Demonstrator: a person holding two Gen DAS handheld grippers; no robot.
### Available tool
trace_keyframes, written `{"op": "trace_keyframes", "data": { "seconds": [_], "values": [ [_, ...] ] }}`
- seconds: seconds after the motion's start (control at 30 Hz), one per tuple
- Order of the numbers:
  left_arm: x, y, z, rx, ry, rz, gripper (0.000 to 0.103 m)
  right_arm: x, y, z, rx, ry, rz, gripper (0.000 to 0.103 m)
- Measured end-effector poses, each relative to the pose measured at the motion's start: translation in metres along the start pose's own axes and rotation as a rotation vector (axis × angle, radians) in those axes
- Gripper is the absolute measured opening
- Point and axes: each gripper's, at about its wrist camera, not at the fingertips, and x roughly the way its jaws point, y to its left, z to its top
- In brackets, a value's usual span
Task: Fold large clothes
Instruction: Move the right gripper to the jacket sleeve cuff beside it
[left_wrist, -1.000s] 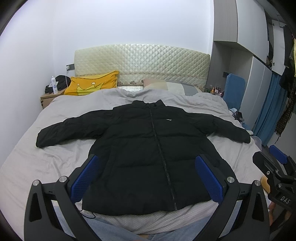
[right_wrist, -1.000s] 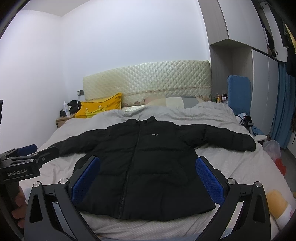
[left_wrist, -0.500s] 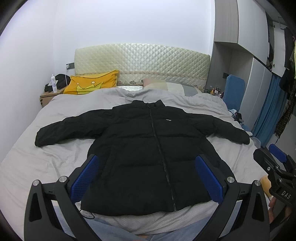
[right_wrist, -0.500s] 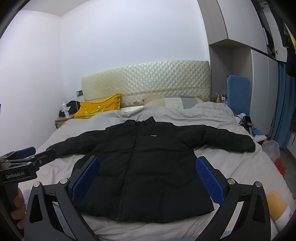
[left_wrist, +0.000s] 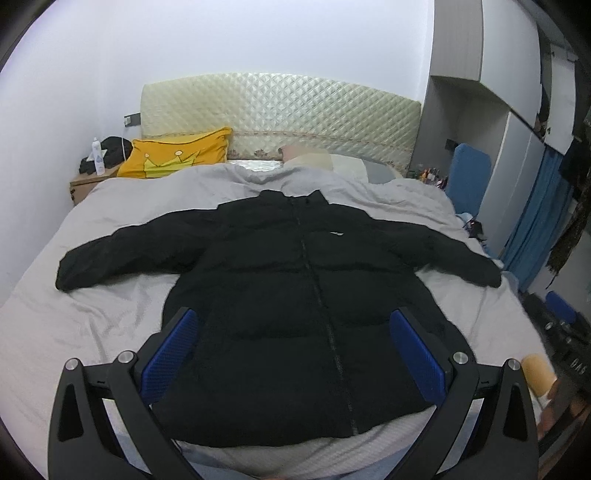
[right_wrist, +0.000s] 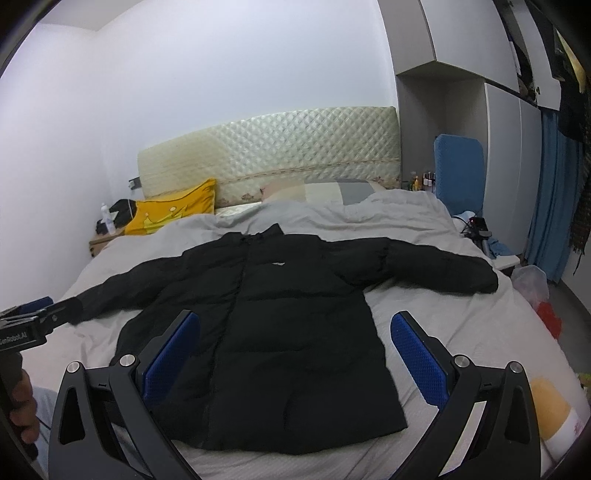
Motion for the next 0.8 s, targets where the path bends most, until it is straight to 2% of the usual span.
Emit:
{"op": "trace_keyframes", "data": {
  "seconds": [0.23,0.37,0.43,0.57,0.8],
  "values": [
    [0.002,0.013,0.020,-0.009,-0.048,0.000,0.103,0.012,-0.025,0.018,0.040,-0.012,-0.022,0.103],
    [0.010,0.017,0.034,0.016,-0.128,0.004,0.103,0.025,-0.043,0.027,0.066,-0.036,-0.063,0.103],
    [0.019,0.018,0.037,0.038,-0.143,-0.002,0.103,0.037,-0.054,0.031,0.075,-0.030,-0.085,0.103],
    [0.034,0.027,0.037,0.019,-0.151,-0.025,0.103,0.057,-0.075,0.037,0.101,-0.037,-0.119,0.103],
    [0.053,0.040,0.033,-0.008,-0.122,-0.040,0.103,0.089,-0.110,0.051,0.121,-0.083,-0.180,0.103]
  ]
}}
